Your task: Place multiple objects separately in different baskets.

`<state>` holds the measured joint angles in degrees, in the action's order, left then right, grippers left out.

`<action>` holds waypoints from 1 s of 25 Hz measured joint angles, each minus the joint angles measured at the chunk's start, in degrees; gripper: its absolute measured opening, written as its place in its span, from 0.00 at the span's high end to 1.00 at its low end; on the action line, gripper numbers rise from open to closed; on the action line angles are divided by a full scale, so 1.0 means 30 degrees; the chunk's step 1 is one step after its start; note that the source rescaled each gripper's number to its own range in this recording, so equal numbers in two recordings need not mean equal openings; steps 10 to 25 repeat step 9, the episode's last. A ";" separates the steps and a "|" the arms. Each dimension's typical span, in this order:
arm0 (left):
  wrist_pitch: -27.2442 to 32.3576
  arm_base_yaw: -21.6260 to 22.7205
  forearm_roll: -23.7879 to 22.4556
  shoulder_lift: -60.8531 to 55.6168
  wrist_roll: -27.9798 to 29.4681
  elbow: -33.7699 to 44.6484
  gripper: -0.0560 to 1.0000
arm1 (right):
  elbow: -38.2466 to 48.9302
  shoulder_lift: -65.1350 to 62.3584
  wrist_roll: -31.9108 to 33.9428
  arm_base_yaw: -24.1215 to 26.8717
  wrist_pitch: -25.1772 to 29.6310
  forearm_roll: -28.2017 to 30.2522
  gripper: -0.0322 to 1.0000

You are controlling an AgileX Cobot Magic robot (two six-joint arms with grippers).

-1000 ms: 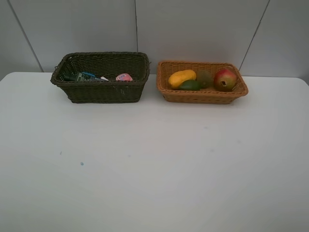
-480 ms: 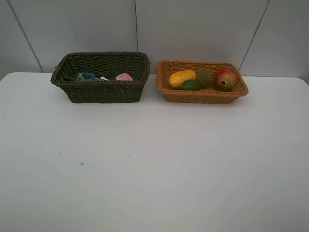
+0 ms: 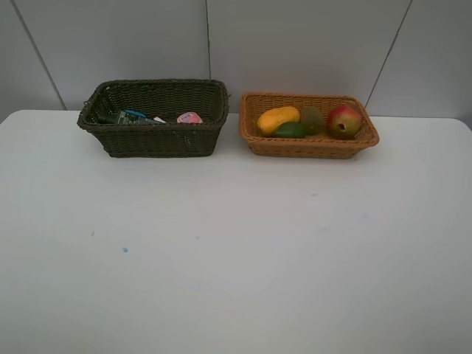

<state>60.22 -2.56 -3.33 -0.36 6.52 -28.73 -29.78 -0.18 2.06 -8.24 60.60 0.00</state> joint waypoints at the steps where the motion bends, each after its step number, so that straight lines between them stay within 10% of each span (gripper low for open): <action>1: 0.0000 0.0000 0.0000 0.0000 0.0000 0.0000 0.00 | 0.0000 0.0000 0.0000 0.0000 0.0000 0.0000 0.00; 25: 0.0000 0.0000 0.0000 0.0000 0.0000 0.0000 0.00 | 0.0000 0.0000 0.0000 0.0000 0.0000 0.0000 0.00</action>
